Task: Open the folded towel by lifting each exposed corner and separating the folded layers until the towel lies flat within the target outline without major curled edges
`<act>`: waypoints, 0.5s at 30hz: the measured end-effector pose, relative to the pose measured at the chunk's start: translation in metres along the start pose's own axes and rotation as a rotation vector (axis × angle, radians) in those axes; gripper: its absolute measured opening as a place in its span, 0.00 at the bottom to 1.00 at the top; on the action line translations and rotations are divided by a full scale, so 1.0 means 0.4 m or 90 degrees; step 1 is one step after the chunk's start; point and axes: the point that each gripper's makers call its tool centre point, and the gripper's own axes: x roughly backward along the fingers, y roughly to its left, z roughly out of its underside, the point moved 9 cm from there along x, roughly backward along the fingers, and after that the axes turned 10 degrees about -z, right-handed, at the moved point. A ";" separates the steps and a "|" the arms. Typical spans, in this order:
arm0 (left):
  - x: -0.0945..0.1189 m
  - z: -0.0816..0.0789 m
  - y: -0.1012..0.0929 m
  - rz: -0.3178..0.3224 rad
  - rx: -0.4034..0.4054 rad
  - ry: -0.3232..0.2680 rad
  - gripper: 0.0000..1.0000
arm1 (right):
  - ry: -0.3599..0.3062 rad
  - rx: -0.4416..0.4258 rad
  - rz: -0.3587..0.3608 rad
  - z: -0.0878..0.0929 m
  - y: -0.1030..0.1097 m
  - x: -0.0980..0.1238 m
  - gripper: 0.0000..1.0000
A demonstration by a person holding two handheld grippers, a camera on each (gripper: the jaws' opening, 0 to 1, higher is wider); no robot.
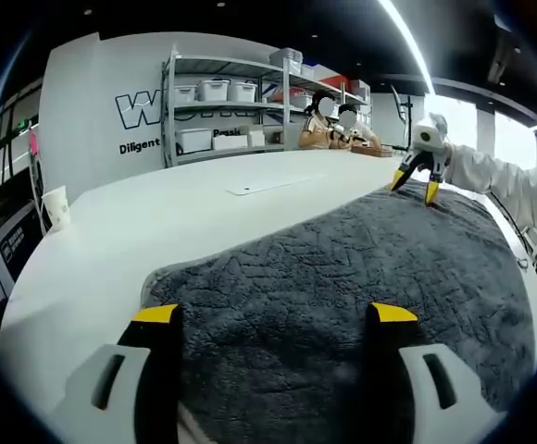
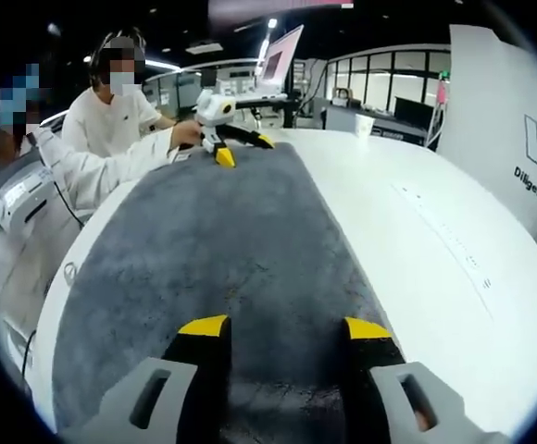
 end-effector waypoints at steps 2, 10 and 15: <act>0.000 0.000 -0.001 -0.001 0.000 0.000 0.81 | -0.002 -0.004 0.005 0.007 0.003 0.012 0.43; -0.001 -0.001 0.000 0.000 0.000 0.000 0.81 | -0.002 -0.021 0.025 0.046 0.001 0.082 0.42; -0.002 -0.001 0.001 0.000 0.000 -0.001 0.81 | 0.012 -0.039 0.035 0.078 -0.004 0.106 0.43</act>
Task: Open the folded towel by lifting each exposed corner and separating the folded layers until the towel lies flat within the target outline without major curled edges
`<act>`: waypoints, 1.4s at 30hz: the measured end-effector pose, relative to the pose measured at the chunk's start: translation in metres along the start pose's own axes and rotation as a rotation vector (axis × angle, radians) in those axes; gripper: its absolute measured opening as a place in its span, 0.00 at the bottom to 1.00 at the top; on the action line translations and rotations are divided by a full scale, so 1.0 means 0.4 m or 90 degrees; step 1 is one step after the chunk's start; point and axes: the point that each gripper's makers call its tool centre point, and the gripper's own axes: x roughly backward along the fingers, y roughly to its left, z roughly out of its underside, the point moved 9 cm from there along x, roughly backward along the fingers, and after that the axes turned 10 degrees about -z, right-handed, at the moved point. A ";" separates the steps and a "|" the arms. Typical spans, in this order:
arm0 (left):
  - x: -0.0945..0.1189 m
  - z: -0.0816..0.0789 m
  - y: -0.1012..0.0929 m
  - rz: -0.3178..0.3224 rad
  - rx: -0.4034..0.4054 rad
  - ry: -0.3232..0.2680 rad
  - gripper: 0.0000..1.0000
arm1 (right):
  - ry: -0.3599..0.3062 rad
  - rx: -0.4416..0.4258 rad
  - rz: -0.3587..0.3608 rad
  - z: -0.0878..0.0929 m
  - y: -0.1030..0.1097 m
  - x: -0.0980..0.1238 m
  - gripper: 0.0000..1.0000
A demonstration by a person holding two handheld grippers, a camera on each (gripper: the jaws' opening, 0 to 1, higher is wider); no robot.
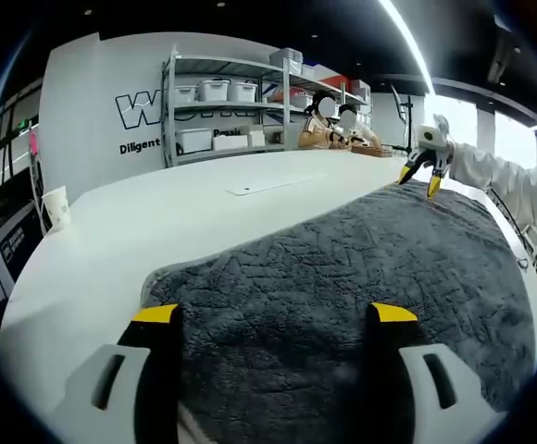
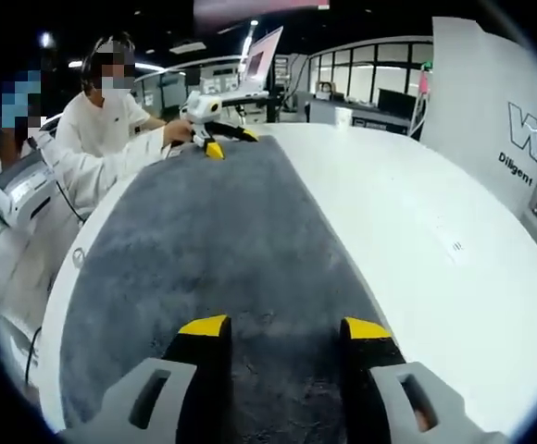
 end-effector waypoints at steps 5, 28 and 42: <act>0.000 0.001 0.000 0.000 0.001 -0.001 0.81 | 0.016 -0.012 0.003 0.025 0.003 0.002 0.43; 0.001 0.002 -0.001 -0.001 0.003 -0.005 0.81 | 0.041 -0.016 0.007 0.066 0.002 0.026 0.42; 0.002 0.003 -0.003 -0.001 0.003 -0.005 0.81 | 0.039 -0.020 0.010 0.072 0.006 0.033 0.42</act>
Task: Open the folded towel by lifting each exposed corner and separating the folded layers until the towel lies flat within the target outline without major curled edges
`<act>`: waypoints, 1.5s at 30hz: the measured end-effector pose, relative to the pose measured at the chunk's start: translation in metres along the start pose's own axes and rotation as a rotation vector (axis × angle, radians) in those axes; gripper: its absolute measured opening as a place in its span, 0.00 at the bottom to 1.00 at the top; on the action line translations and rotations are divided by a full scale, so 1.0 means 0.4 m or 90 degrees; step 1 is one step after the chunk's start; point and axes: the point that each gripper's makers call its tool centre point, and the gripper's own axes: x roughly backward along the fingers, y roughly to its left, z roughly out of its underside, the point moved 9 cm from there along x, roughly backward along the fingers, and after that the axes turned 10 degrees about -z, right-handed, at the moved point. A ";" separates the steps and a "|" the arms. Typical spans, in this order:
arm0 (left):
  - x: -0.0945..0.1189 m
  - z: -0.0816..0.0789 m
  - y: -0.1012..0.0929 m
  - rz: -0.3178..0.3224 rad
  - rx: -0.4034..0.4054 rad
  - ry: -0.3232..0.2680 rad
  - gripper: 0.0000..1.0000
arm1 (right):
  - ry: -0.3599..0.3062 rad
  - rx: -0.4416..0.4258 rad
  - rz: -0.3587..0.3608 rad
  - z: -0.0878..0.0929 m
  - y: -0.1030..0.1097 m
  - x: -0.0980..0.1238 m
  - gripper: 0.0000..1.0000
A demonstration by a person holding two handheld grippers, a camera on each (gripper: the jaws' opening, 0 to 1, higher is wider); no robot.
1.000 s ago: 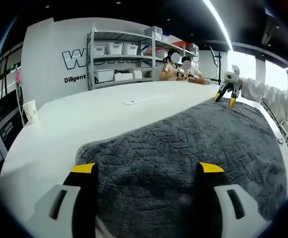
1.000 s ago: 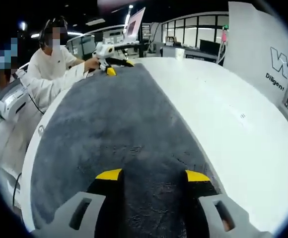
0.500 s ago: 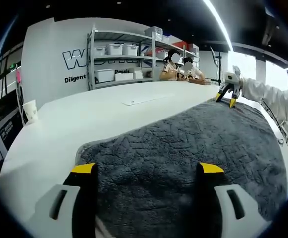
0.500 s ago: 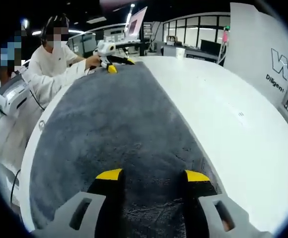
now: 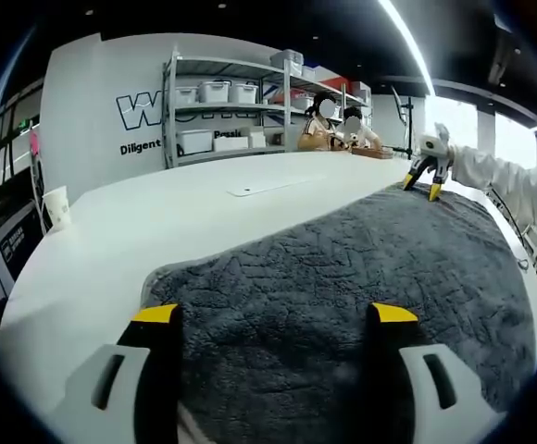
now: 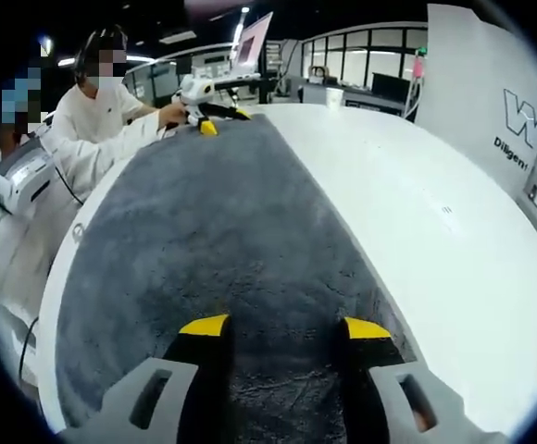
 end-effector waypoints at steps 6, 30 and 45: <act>0.001 0.000 -0.001 0.000 -0.001 0.001 0.81 | 0.002 -0.008 0.005 0.005 0.005 0.006 0.42; 0.002 0.002 -0.005 -0.002 -0.003 0.000 0.81 | -0.110 -0.141 0.242 0.160 -0.004 0.236 0.17; 0.002 0.002 -0.006 -0.003 -0.003 0.001 0.81 | -0.105 -0.351 0.449 0.329 -0.048 0.322 0.04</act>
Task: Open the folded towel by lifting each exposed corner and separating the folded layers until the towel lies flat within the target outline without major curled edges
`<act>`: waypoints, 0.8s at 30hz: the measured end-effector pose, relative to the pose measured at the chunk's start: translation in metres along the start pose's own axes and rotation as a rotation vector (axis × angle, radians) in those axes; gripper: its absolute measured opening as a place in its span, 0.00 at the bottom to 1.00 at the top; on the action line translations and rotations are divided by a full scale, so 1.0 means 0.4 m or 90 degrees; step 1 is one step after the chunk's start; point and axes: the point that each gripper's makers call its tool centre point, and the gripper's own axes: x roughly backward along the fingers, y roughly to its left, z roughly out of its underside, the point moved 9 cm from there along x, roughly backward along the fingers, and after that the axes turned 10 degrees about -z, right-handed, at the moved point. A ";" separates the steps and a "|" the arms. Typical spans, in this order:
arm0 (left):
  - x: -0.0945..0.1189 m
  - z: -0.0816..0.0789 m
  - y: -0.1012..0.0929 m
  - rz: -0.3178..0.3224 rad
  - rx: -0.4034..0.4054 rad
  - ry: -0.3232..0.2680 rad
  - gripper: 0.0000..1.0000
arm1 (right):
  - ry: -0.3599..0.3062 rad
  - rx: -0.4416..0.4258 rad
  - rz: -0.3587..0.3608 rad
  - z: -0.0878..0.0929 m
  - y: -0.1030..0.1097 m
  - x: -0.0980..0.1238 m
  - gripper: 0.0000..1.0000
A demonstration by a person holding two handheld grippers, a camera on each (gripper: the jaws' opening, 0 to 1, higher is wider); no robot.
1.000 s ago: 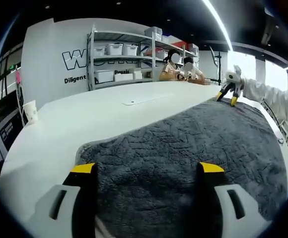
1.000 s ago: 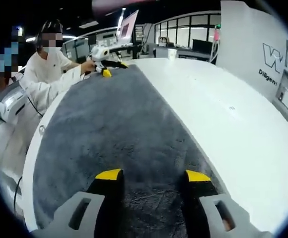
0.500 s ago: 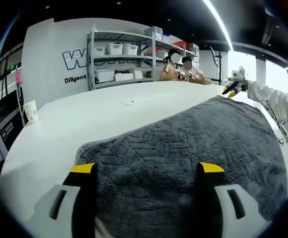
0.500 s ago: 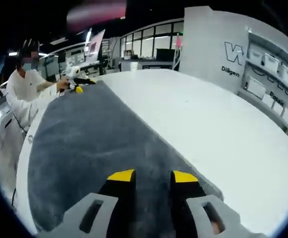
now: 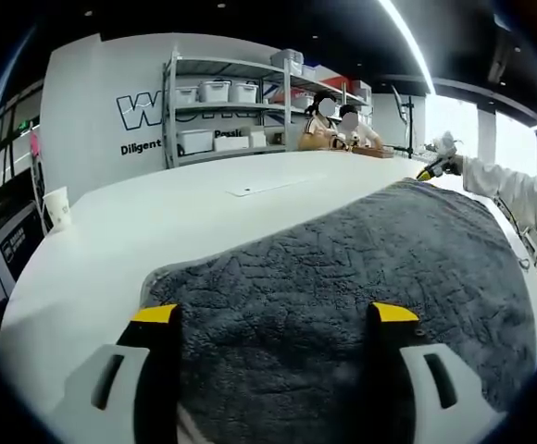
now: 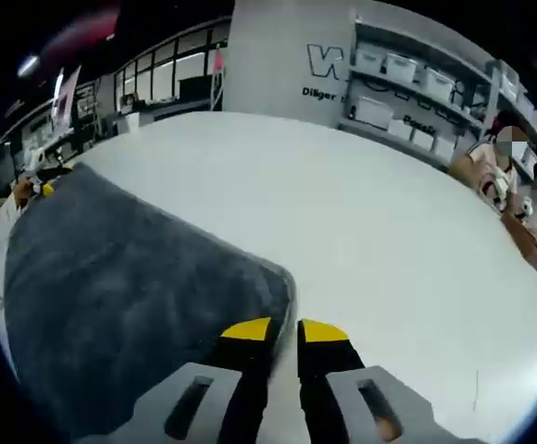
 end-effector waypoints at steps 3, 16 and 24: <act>-0.001 0.000 0.001 0.000 0.000 0.000 0.81 | -0.011 -0.016 -0.001 0.004 -0.006 -0.005 0.04; -0.003 -0.003 0.003 -0.002 0.001 -0.001 0.82 | -0.039 -0.032 0.024 0.015 0.015 -0.015 0.00; -0.003 -0.003 0.001 -0.003 0.003 -0.002 0.82 | 0.029 0.046 0.109 -0.002 0.021 -0.018 0.00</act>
